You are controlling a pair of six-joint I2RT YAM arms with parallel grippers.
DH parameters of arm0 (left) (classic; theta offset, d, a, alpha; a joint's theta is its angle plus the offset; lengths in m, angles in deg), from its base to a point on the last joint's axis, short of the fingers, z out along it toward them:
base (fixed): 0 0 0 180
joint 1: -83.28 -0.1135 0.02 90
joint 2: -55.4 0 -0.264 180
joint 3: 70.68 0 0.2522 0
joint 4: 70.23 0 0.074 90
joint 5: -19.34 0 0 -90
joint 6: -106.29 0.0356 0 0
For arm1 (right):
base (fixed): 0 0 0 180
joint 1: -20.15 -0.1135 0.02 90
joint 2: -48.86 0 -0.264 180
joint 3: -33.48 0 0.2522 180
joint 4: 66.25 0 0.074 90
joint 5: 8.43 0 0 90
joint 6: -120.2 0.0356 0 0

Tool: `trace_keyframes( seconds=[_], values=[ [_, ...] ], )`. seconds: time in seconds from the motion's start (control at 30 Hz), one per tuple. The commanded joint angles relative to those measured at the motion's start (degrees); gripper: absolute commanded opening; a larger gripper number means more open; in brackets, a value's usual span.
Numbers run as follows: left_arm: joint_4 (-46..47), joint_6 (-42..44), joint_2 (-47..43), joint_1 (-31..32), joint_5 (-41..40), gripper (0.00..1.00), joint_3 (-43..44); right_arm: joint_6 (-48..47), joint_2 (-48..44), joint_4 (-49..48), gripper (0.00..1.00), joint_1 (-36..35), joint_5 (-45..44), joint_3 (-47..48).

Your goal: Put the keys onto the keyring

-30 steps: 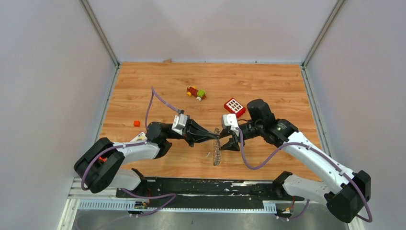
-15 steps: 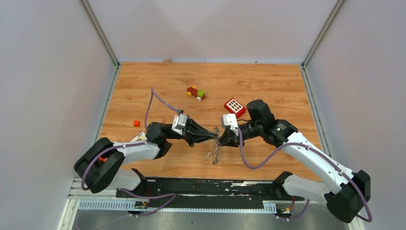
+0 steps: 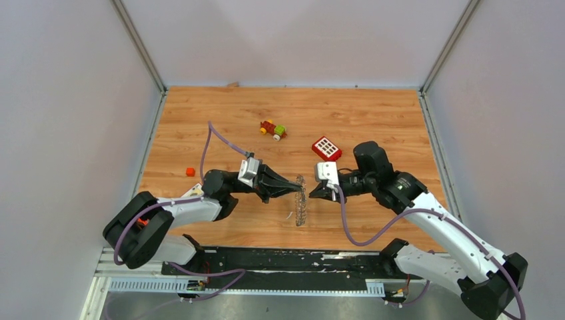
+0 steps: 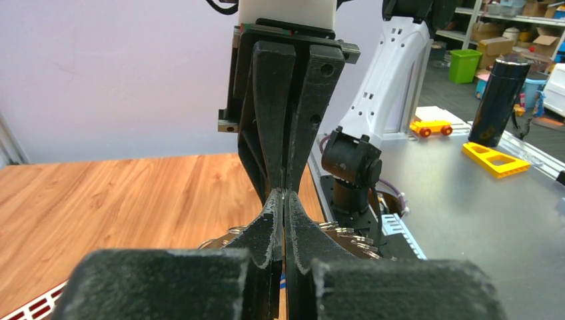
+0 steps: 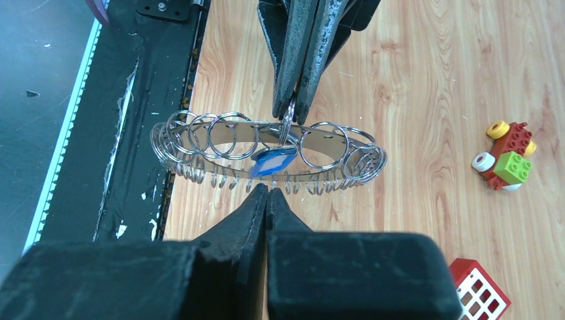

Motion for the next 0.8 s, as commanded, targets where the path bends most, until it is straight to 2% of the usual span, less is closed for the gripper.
trace_keyframes(
  seconds=[0.0, 0.13, 0.2, 0.27, 0.33, 0.53, 0.77],
  values=[
    [6.5, 1.2, 0.0, -0.3, -0.5, 0.00, 0.3, -2.0, -0.9, 1.3, 0.00, 0.3, -0.7, 0.2],
    [6.6, 0.9, 0.0, -0.3, -0.7, 0.00, 0.3, -0.8, -0.5, 0.6, 0.02, 0.3, -0.6, 0.1],
    [7.0, 0.4, 0.2, -0.3, -0.8, 0.00, 0.4, 0.0, 0.4, 0.0, 0.14, 0.3, 0.4, -0.2],
    [7.4, -0.2, 0.5, -0.3, -0.6, 0.00, 0.7, 0.8, 1.6, -0.8, 0.35, 0.2, 2.5, -0.5],
    [7.4, -0.7, 0.6, -0.3, -0.3, 0.00, 0.9, 1.2, 2.7, -1.6, 0.45, 0.3, 4.4, -0.4],
    [7.3, -0.6, 0.3, -0.3, 0.2, 0.00, 0.9, 2.7, 4.4, -3.8, 0.54, 0.3, 7.2, -0.5],
    [7.3, -0.5, 0.0, -0.3, -2.1, 0.00, 0.5, 6.8, 4.2, -9.9, 0.55, 0.3, 6.8, -3.3]
  ],
)
